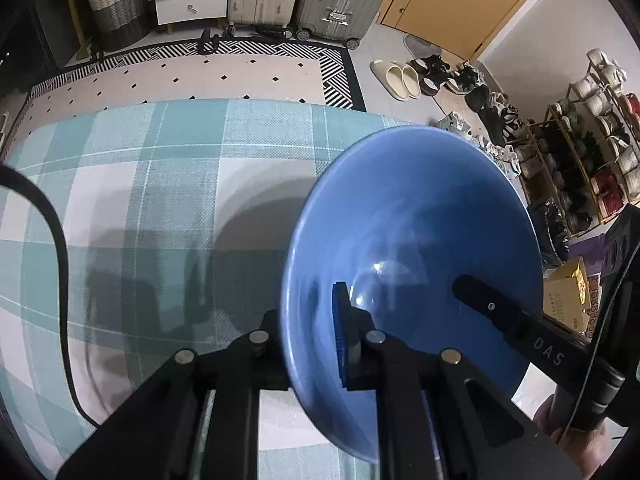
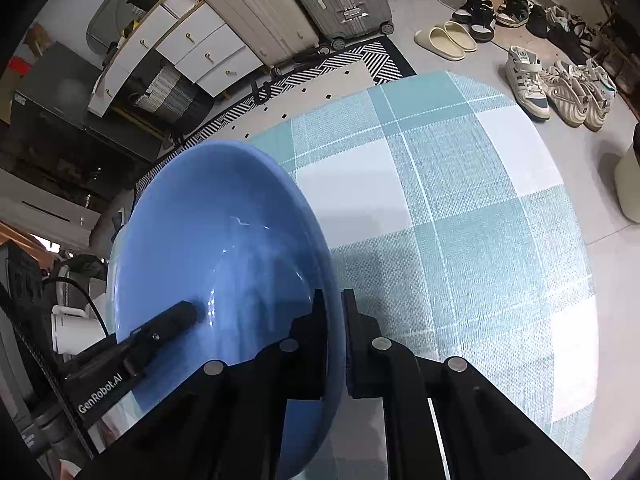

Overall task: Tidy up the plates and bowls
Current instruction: 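Lift the blue bowl with both grippers toward the nested blue bowls, then lower the held blue bowl into the nested blue bowls with both grippers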

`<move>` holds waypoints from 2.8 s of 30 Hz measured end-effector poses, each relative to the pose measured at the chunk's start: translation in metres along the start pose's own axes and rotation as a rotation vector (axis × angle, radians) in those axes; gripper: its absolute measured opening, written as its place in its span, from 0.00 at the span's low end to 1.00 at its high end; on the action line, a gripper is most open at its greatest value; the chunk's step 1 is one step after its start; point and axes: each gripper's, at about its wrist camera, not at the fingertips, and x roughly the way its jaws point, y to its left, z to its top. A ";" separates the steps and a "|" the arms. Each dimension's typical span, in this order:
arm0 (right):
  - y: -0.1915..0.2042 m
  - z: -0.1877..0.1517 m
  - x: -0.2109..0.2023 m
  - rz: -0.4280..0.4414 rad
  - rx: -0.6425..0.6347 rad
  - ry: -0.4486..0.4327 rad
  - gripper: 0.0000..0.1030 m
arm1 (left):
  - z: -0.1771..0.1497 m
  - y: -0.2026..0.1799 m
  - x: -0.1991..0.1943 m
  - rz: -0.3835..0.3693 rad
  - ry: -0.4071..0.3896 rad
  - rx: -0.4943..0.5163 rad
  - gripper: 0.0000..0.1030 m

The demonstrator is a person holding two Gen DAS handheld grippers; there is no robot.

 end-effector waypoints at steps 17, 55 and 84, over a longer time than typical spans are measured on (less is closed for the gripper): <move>0.002 -0.062 -0.062 0.010 0.024 0.004 0.06 | -0.061 -0.003 -0.051 -0.049 0.016 -0.042 0.12; 0.033 -0.286 -0.259 0.083 0.000 -0.106 0.07 | -0.259 -0.028 -0.217 -0.035 -0.093 -0.003 0.12; -0.003 -0.348 -0.194 0.069 0.005 -0.034 0.07 | -0.331 -0.021 -0.157 0.044 0.003 0.089 0.15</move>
